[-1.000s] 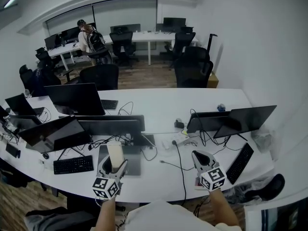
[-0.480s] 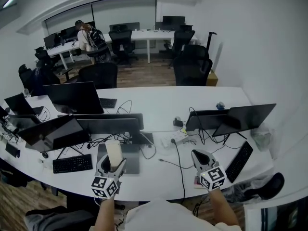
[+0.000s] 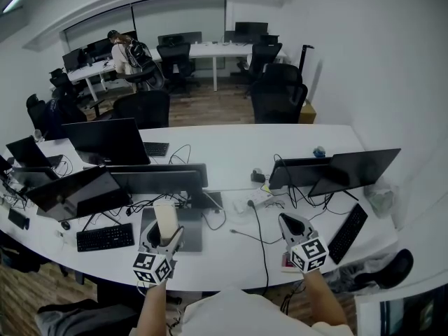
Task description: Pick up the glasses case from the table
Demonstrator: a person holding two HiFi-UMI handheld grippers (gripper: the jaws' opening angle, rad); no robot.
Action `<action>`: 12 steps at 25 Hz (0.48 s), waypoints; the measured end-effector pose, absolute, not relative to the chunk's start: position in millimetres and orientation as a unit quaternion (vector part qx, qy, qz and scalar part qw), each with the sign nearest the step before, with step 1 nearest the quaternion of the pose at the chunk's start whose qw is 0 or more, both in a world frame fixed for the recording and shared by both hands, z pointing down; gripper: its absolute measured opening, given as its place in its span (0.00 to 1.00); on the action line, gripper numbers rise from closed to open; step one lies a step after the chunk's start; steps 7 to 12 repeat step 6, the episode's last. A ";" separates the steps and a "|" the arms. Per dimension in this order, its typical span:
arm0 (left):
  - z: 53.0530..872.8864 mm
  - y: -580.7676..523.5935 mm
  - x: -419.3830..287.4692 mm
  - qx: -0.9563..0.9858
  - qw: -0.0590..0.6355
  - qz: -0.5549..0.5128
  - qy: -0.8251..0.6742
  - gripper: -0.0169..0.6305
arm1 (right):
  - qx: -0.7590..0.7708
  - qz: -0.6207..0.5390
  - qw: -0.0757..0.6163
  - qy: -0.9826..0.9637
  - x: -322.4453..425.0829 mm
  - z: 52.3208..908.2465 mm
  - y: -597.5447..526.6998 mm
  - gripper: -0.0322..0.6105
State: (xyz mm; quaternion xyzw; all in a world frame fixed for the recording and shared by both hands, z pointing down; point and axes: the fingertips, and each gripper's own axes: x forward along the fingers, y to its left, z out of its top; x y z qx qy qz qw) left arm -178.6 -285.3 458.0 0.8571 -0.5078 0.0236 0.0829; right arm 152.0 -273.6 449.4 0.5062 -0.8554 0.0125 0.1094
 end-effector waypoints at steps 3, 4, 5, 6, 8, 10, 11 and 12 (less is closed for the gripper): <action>459.7 -287.9 -176.0 0.857 0.084 0.024 -0.508 0.51 | 0.506 0.012 0.109 -0.856 153.6 449.9 -275.9 0.05; 460.3 -288.8 -175.1 0.857 0.085 0.025 -0.508 0.51 | 0.506 0.013 0.109 -0.856 154.3 450.2 -276.8 0.05; 460.9 -289.5 -174.2 0.857 0.086 0.025 -0.508 0.51 | 0.506 0.013 0.109 -0.856 155.0 450.5 -277.6 0.05; 461.3 -290.2 -173.3 0.857 0.086 0.025 -0.508 0.51 | 0.505 0.014 0.109 -0.856 155.7 450.7 -278.5 0.05; 461.3 -290.2 -173.3 0.857 0.086 0.025 -0.508 0.51 | 0.505 0.014 0.109 -0.856 155.7 450.7 -278.5 0.05; 461.3 -290.2 -173.3 0.857 0.086 0.025 -0.508 0.51 | 0.505 0.014 0.109 -0.856 155.7 450.7 -278.5 0.05; 461.3 -290.2 -173.3 0.857 0.086 0.025 -0.508 0.51 | 0.505 0.014 0.109 -0.856 155.7 450.7 -278.5 0.05; 461.3 -290.2 -173.3 0.857 0.086 0.025 -0.508 0.51 | 0.505 0.014 0.109 -0.856 155.7 450.7 -278.5 0.05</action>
